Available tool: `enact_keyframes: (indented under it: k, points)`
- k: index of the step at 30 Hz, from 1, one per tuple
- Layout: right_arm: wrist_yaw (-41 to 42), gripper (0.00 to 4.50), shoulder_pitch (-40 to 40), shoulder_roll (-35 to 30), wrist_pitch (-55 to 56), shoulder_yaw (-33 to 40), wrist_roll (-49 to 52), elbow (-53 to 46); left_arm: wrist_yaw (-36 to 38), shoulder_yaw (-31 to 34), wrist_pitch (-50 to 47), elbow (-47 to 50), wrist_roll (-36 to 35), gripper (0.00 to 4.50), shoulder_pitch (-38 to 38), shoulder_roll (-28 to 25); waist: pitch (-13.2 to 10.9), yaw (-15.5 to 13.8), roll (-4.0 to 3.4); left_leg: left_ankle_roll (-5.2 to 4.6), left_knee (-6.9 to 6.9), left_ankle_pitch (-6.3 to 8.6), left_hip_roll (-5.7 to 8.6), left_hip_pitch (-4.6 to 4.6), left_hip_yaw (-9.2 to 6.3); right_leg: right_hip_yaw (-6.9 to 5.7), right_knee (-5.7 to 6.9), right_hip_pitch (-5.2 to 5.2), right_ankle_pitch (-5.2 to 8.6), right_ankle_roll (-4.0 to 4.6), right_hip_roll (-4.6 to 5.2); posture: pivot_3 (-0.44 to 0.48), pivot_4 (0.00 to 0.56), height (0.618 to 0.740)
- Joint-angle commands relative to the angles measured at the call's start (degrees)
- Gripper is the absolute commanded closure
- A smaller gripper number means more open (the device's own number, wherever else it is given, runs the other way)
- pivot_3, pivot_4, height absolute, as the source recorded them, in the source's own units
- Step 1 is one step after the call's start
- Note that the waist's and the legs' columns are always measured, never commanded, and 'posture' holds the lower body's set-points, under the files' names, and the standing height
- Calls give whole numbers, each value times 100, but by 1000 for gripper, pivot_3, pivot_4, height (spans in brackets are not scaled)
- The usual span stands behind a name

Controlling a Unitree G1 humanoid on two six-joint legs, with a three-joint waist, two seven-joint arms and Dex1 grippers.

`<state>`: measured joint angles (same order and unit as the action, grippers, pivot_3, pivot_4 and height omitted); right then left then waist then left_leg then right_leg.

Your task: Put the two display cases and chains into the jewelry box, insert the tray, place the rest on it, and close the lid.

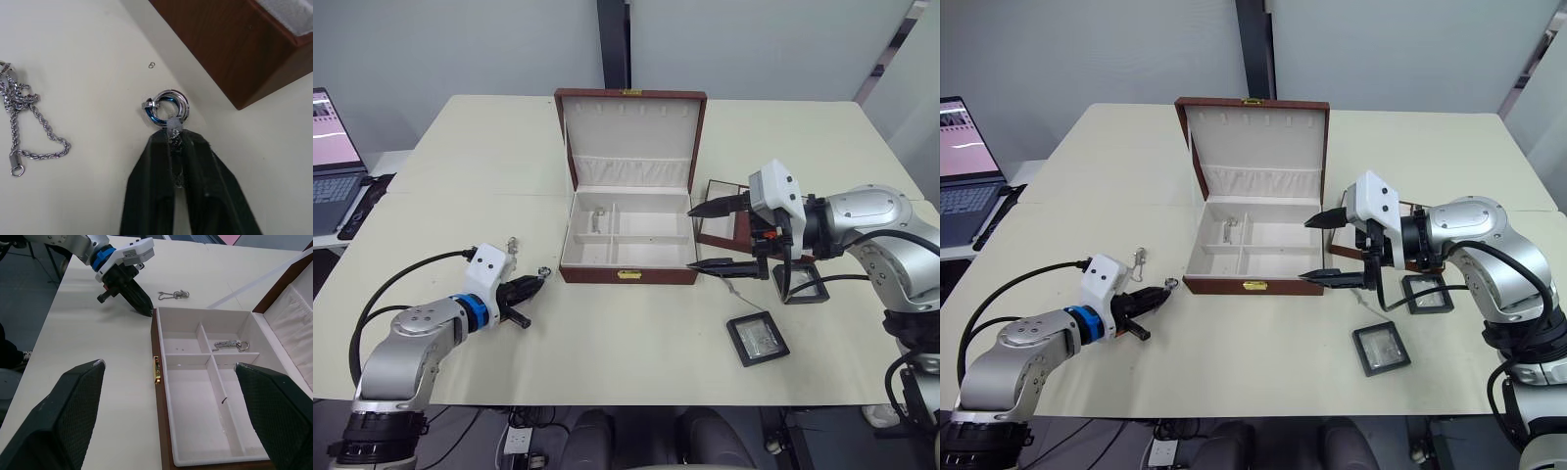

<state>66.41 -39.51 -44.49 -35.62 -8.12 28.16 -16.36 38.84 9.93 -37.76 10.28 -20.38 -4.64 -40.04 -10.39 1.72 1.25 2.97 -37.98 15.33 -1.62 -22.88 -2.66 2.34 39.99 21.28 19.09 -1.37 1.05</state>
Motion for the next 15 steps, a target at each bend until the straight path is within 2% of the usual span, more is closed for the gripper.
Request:
enact_keyframes:
  k: [1,15]
  points:
    - [33,0,-145,-34,30,95,21,-110,-19,170,-75,233,-145,4478,65,18,0,0,0,0,0,0,0,0,-1,0,0,0,0,0,0,0,150,740]
    - [35,0,-148,-6,98,92,-3,-53,-67,969,-180,799,-753,4478,173,-68,-1,-1,1,0,0,0,-1,-1,-2,1,-1,0,0,0,0,0,150,740]
